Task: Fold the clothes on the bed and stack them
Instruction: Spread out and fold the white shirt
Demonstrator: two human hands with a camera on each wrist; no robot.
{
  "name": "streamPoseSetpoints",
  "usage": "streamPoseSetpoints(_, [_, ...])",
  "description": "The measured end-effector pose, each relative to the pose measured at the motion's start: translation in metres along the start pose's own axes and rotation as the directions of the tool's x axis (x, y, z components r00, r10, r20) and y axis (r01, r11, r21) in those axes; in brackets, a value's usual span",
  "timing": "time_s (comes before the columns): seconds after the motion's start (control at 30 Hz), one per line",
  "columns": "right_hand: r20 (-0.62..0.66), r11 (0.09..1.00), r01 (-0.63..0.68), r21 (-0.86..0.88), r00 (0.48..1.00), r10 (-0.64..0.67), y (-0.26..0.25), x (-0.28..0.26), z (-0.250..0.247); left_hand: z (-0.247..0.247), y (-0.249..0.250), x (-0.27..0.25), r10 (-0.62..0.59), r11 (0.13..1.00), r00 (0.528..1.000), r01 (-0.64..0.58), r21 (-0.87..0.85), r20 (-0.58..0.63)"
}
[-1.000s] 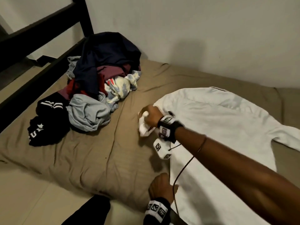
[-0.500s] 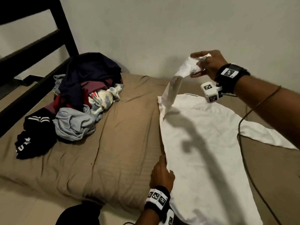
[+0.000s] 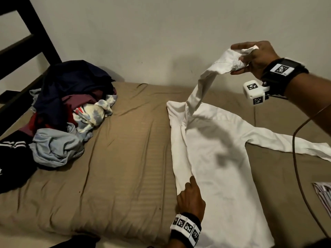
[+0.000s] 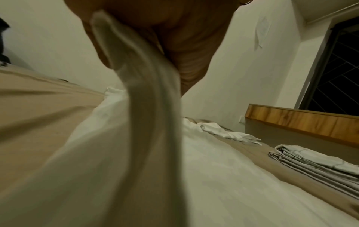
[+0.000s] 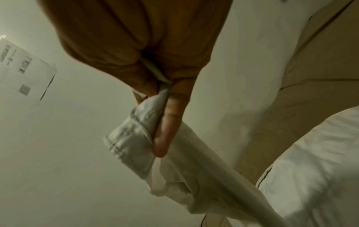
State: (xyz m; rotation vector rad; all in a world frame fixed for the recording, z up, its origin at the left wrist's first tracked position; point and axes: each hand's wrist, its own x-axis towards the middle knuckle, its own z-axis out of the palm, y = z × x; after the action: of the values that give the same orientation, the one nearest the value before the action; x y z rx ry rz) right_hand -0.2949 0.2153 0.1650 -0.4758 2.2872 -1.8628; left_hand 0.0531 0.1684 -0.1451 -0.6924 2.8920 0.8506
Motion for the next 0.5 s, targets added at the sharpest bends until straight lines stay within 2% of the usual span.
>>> streamPoseSetpoints(0.13, [-0.006, 1.000, -0.010, -0.005, 1.000, 0.010, 0.012, -0.008, -0.024, 0.010, 0.005, -0.003, 0.032, 0.999, 0.998, -0.033, 0.028, 0.054])
streamPoseSetpoints(0.5, [-0.026, 0.999, -0.024, -0.035, 0.999, 0.023, 0.038, -0.027, -0.068, 0.026, 0.009, -0.011, 0.105, 0.991, 0.988, -0.113, 0.068, 0.111])
